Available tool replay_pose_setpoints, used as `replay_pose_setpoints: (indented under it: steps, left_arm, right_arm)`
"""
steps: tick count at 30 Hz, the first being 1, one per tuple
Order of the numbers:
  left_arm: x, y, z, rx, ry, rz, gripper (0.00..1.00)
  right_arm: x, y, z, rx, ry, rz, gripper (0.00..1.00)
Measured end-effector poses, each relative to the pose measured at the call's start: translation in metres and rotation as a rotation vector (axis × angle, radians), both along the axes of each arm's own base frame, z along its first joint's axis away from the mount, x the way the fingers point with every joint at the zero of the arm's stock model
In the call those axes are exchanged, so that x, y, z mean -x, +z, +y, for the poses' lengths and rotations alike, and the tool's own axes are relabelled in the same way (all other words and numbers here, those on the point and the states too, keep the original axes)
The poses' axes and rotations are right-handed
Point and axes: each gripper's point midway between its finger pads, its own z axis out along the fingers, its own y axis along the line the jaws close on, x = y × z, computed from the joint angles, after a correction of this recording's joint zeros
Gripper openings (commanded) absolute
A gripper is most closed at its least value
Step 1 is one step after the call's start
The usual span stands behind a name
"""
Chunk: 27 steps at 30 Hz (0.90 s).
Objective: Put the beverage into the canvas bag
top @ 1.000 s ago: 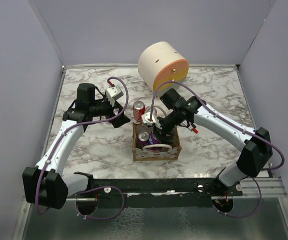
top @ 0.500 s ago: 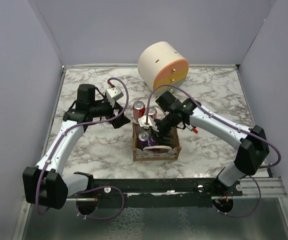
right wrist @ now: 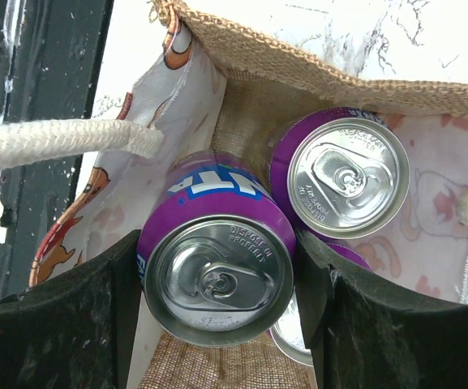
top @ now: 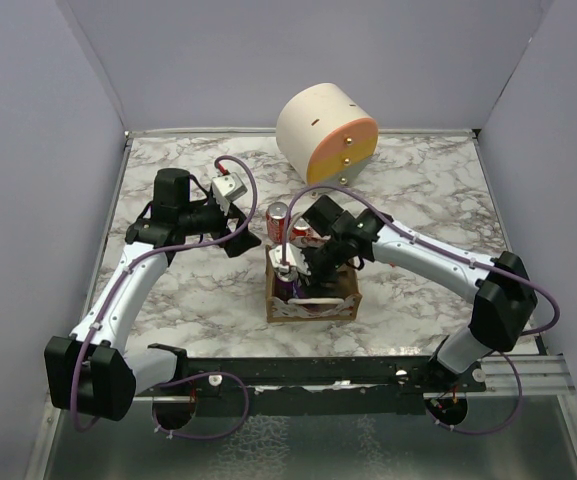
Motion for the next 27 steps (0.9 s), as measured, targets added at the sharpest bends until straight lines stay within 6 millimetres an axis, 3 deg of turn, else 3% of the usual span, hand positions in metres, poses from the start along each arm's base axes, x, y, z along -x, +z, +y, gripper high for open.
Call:
replay_pose_setpoints:
  steps: [27]
  left_arm:
    - [0.003, -0.001, 0.001, 0.000, 0.000, -0.001, 0.94]
  right_arm:
    - [0.003, -0.023, 0.000, 0.056, 0.023, -0.114, 0.43]
